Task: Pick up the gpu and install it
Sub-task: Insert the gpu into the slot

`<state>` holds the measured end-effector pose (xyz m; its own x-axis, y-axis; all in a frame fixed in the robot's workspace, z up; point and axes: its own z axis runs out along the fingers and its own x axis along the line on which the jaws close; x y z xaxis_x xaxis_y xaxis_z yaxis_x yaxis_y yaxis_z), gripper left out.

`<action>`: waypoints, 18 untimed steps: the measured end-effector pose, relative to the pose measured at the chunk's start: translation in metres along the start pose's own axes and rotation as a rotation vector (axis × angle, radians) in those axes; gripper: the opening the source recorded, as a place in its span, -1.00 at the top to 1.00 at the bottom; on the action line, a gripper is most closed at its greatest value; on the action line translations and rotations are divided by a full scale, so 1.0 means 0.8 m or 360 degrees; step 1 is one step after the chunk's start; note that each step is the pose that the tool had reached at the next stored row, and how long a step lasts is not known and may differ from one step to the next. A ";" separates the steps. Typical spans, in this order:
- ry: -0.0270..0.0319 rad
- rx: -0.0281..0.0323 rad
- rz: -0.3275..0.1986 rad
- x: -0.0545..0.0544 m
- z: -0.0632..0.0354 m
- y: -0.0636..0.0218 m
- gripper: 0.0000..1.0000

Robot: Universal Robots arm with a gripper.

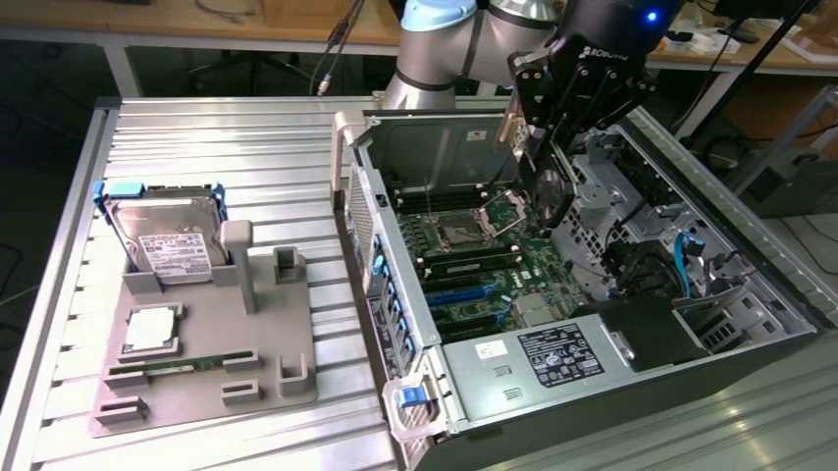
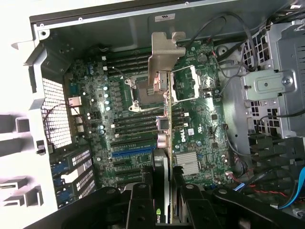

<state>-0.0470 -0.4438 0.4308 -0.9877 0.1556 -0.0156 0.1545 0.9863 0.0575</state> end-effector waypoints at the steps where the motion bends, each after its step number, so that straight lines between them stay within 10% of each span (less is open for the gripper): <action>1: 0.00001 0.00000 -0.0001 0.000 0.000 0.000 0.46; 18: 0.00026 -0.00007 -0.0045 0.000 0.000 0.000 0.46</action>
<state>-0.0470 -0.4438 0.4309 -0.9917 0.1274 -0.0156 0.1264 0.9903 0.0574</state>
